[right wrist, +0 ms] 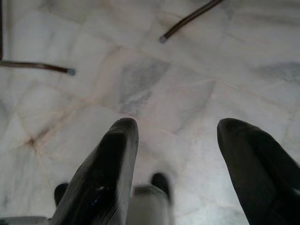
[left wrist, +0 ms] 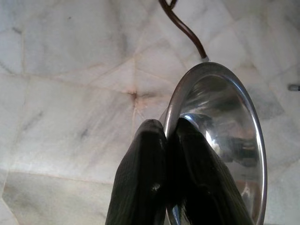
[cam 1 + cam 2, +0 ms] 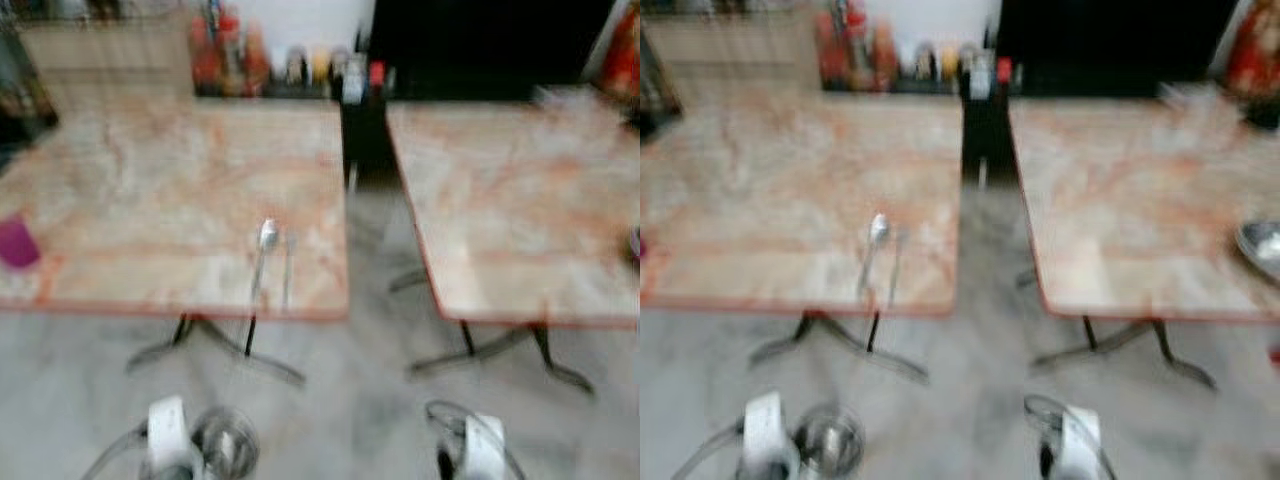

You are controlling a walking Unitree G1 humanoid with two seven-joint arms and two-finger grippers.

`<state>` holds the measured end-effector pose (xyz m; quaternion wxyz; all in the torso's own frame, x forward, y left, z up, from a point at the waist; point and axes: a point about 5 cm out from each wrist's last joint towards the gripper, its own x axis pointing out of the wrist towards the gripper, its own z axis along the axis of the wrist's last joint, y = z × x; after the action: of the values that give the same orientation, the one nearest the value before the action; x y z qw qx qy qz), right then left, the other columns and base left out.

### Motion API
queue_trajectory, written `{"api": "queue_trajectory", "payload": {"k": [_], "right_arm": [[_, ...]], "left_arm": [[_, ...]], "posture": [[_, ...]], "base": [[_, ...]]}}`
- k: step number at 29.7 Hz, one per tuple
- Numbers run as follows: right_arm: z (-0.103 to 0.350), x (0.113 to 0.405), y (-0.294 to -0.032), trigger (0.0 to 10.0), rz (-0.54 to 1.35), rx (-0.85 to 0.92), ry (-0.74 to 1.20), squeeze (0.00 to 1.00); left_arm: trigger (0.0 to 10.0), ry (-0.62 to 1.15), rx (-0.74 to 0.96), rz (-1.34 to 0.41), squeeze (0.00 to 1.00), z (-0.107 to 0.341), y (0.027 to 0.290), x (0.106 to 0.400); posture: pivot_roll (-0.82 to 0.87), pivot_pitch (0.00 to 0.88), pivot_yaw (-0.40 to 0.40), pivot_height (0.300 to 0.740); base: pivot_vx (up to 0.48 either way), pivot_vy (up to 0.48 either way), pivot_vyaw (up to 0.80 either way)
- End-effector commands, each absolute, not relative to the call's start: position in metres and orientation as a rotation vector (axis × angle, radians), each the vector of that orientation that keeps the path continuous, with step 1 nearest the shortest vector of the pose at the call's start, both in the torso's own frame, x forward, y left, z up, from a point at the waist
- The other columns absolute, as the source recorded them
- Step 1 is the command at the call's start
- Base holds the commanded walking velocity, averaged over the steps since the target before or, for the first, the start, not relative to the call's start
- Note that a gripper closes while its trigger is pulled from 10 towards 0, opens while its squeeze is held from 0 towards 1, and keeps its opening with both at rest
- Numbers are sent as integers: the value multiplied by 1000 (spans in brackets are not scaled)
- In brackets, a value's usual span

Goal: Setting the table

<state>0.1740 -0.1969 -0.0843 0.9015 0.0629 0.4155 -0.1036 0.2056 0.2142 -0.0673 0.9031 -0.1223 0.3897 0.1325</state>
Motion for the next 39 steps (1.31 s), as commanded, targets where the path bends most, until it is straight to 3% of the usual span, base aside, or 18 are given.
{"api": "queue_trajectory", "payload": {"k": [1,12,24,39], "right_arm": [[-84,173,-205,10000,-241,132,853,0],[-84,170,-207,10000,-251,112,860,0],[-83,173,-207,10000,-247,118,855,0],[-83,172,-208,10000,-247,108,858,0]], "left_arm": [[10000,803,-262,255,0,-67,207,209],[10000,806,-253,245,0,-68,205,208],[10000,818,-219,244,0,-69,206,206],[10000,831,-212,239,0,-70,206,203]], "posture": [[-35,0,-10,740],[-36,0,-15,740],[-35,0,-17,740],[-33,0,-14,740]], "base": [[0,-371,0],[0,-365,0],[0,0,0],[356,0,97]]}}
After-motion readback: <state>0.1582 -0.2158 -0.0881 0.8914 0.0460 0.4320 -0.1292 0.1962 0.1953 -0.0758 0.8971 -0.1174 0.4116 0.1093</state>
